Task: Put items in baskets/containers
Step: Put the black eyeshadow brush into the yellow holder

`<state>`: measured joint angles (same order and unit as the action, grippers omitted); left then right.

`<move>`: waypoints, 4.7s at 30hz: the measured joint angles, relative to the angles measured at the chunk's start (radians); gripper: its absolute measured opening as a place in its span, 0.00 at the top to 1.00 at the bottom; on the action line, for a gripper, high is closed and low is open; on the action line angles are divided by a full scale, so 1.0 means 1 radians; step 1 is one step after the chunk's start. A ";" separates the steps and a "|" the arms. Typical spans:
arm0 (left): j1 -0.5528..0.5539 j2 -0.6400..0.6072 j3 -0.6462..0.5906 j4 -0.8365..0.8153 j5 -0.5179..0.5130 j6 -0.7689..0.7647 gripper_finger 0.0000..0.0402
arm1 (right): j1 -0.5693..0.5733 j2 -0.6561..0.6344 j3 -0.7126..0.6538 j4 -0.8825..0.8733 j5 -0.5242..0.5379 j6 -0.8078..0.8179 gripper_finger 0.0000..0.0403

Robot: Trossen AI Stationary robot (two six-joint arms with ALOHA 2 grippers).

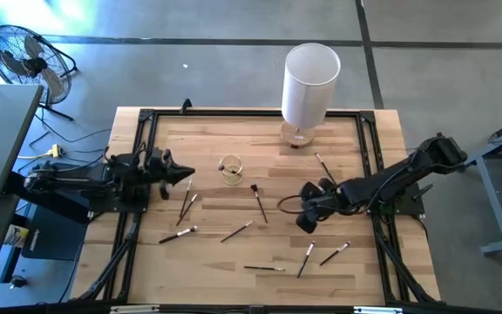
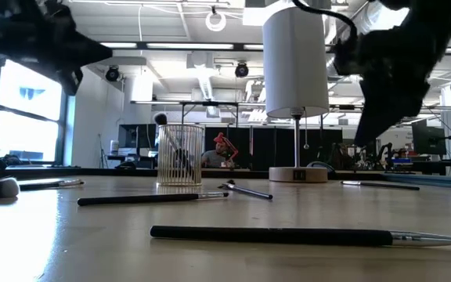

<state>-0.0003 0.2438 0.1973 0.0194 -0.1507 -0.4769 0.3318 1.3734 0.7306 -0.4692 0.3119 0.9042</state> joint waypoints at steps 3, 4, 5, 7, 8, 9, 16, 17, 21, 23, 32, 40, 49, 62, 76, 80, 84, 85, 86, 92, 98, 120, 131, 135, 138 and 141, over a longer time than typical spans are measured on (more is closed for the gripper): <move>0.000 0.160 0.139 -0.151 -0.071 -0.076 1.00 | -0.020 -0.050 -0.083 0.094 -0.005 -0.030 1.00; 0.000 0.216 0.193 -0.227 -0.099 -0.123 1.00 | -0.032 -0.070 -0.106 0.110 -0.009 -0.044 1.00; 0.000 0.272 0.250 -0.315 -0.124 -0.181 1.00 | -0.045 -0.093 -0.128 0.128 -0.016 -0.060 1.00; 0.001 0.379 0.367 -0.538 -0.180 -0.302 1.00 | -0.073 -0.141 -0.161 0.144 -0.043 -0.098 1.00; 0.001 0.426 0.420 -0.666 -0.209 -0.378 1.00 | -0.088 -0.168 -0.174 0.145 -0.059 -0.121 1.00; 0.001 0.467 0.469 -0.789 -0.236 -0.452 1.00 | -0.102 -0.196 -0.185 0.146 -0.075 -0.144 1.00; 0.001 0.690 0.584 -1.130 -0.169 -0.710 0.98 | -0.194 -0.379 -0.232 0.140 -0.130 -0.313 1.00; 0.001 0.711 0.576 -1.122 -0.149 -0.727 0.97 | -0.206 -0.399 -0.235 0.138 -0.133 -0.336 1.00; 0.001 0.819 0.547 -1.065 -0.098 -0.793 0.89 | -0.251 -0.462 -0.236 0.124 -0.171 -0.411 1.00; 0.001 0.873 0.545 -1.039 -0.089 -0.820 0.84 | -0.272 -0.482 -0.236 0.115 -0.198 -0.440 1.00; 0.101 1.046 0.544 -0.910 0.000 -0.770 0.66 | -0.322 -0.497 -0.236 0.104 -0.278 -0.531 1.00; 0.201 1.115 0.544 -0.843 0.033 -0.647 0.63 | -0.322 -0.497 -0.236 0.097 -0.316 -0.531 1.00; 0.224 1.213 0.544 -0.796 0.088 -0.551 0.63 | -0.322 -0.497 -0.237 0.091 -0.317 -0.539 1.00; 0.222 1.275 0.547 -0.783 0.048 -0.544 0.63 | -0.322 -0.497 -0.237 0.093 -0.307 -0.539 1.00; 0.221 1.276 0.545 -0.778 0.017 -0.573 0.64 | -0.322 -0.497 -0.237 0.093 -0.300 -0.539 1.00; 0.221 1.277 0.545 -0.773 0.010 -0.576 0.69 | -0.322 -0.497 -0.237 0.093 -0.300 -0.546 1.00; 0.221 1.277 0.545 -0.766 0.007 -0.582 0.81 | -0.322 -0.497 -0.237 0.093 -0.300 -0.546 1.00; 0.221 1.277 0.545 -0.767 0.005 -0.584 0.85 | -0.322 -0.497 -0.237 0.093 -0.300 -0.546 1.00; 0.221 1.277 0.545 -0.766 0.004 -0.585 0.89 | -0.322 -0.497 -0.237 0.093 -0.300 -0.546 1.00; 0.221 1.277 0.545 -0.771 0.027 -0.586 0.98 | -0.322 -0.497 -0.237 0.093 -0.300 -0.546 1.00; 0.123 1.260 0.568 -0.789 0.034 -0.628 0.99 | -0.322 -0.497 -0.237 0.093 -0.301 -0.546 1.00; -0.276 1.010 0.721 -0.453 -1.024 -0.618 1.00 | -0.320 -0.497 -0.237 0.104 -0.304 -0.566 1.00; -0.140 1.059 0.720 -0.118 -0.940 -0.148 1.00 | -0.320 -0.497 -0.237 0.118 -0.298 -0.595 1.00; -0.087 1.076 0.714 -0.112 -0.900 -0.129 1.00 | -0.320 -0.497 -0.237 0.116 -0.297 -0.598 1.00; -0.053 1.077 0.693 -0.047 -0.838 -0.107 1.00 | -0.320 -0.497 -0.237 0.115 -0.296 -0.600 1.00; -0.025 1.115 0.673 0.052 -0.783 -0.054 1.00 | -0.320 -0.497 -0.237 0.115 -0.296 -0.606 1.00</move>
<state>-0.0258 1.3586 0.8705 0.0715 -0.9341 -0.5306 0.0120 0.8768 0.4938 -0.3538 0.0158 0.2986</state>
